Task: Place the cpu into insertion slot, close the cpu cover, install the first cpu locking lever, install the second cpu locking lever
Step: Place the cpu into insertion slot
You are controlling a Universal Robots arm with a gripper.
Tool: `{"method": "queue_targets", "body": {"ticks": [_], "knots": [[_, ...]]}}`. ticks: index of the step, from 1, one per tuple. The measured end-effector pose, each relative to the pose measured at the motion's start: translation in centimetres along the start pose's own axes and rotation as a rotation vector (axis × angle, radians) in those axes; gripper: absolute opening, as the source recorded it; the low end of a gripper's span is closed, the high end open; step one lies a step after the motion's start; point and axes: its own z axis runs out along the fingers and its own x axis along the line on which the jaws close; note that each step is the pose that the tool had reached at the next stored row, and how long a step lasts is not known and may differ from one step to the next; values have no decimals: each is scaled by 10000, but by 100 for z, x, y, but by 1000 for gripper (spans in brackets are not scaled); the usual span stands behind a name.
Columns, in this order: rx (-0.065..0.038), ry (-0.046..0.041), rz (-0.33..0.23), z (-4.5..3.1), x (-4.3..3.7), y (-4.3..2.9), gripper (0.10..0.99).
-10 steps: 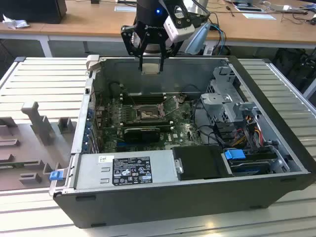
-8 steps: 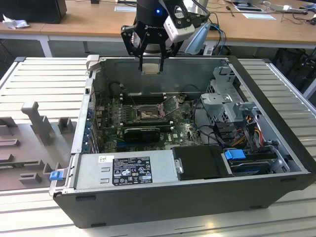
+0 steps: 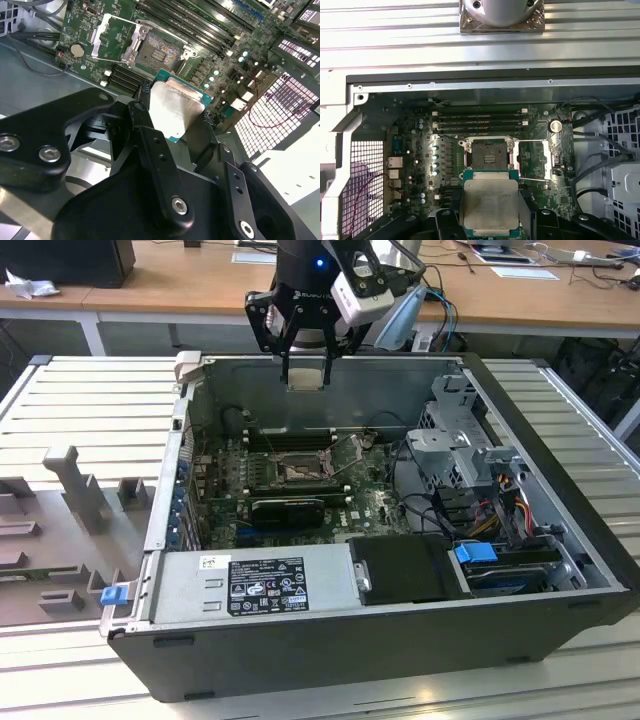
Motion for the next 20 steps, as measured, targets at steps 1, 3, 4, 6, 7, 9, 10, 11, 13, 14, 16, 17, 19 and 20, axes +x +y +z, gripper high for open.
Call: {"method": "queue_targets", "body": {"ticks": [1,3,4,6,7,9,10,11,13,14,16,17,19,20], "knots": [[-1,-1,8,0,0,0,529],[-1,-2,23,0,0,0,529],[-1,-3,30,0,0,0,529],[-2,-5,56,0,0,0,529],[-2,-6,66,0,0,0,529],[-2,-8,90,0,0,0,529],[-2,-10,109,0,0,0,529],[-4,-12,130,0,1,0,529],[-4,-16,178,0,1,0,529],[-5,-22,237,1,1,0,529],[-7,-30,332,1,1,0,529],[-7,-32,355,1,1,0,529],[-8,-35,396,1,1,0,529],[-9,-38,427,1,1,0,529]]}}
